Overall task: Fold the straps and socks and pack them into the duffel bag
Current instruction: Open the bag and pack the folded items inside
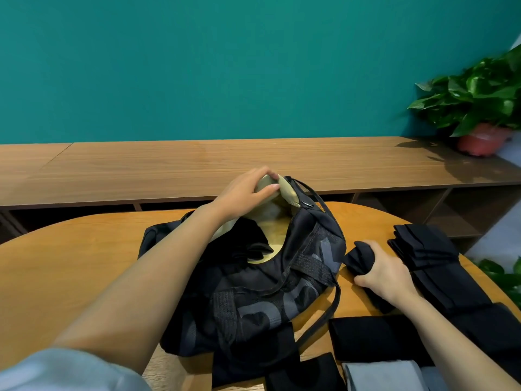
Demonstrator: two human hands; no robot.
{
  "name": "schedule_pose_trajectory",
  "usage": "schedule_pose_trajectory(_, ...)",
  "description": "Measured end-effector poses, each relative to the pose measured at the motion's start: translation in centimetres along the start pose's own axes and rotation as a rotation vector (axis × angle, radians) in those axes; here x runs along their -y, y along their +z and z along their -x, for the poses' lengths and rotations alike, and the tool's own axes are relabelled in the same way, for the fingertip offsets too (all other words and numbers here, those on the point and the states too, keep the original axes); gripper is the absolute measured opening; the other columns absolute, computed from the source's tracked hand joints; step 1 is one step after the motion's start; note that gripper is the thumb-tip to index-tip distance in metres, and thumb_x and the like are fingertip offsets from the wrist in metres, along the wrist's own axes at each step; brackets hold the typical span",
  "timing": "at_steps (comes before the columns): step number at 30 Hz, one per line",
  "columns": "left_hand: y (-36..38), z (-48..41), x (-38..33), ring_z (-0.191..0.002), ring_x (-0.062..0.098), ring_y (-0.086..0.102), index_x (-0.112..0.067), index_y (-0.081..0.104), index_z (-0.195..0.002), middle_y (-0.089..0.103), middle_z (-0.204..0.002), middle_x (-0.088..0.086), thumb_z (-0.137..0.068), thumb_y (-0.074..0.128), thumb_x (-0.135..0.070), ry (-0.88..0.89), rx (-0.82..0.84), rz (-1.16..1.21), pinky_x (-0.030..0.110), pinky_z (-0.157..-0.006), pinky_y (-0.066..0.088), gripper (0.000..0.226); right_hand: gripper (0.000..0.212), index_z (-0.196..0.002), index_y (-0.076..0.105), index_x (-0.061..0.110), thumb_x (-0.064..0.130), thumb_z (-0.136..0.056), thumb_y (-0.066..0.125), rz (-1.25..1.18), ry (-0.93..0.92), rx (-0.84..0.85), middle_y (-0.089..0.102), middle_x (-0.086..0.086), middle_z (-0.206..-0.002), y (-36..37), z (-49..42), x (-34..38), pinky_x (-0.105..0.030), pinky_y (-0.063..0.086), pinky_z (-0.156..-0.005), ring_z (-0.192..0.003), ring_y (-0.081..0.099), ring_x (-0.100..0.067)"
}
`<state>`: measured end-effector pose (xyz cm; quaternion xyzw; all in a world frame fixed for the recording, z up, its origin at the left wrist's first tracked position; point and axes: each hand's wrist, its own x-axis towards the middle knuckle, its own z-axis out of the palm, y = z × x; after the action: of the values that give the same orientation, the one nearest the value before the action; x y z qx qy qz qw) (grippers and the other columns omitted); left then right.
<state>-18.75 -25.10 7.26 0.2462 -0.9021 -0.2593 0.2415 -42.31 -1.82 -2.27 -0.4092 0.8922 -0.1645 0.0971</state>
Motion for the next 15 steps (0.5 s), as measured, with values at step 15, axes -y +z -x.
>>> schedule_pose_trajectory(15,-1.0,-0.7,-1.1,-0.113,0.013,0.054,-0.014,0.063,-0.117,0.063,-0.119,-0.002,-0.106,0.034,-0.029,-0.013,0.034,0.052,0.029,-0.098,0.038,0.035,0.053,-0.11,0.056,0.025,0.007,-0.067,0.081,-0.704,-0.2,-0.259,0.065,0.007,-0.1,-9.8,4.3,9.1,-0.033,0.048,-0.083,-0.092,0.061,-0.01)
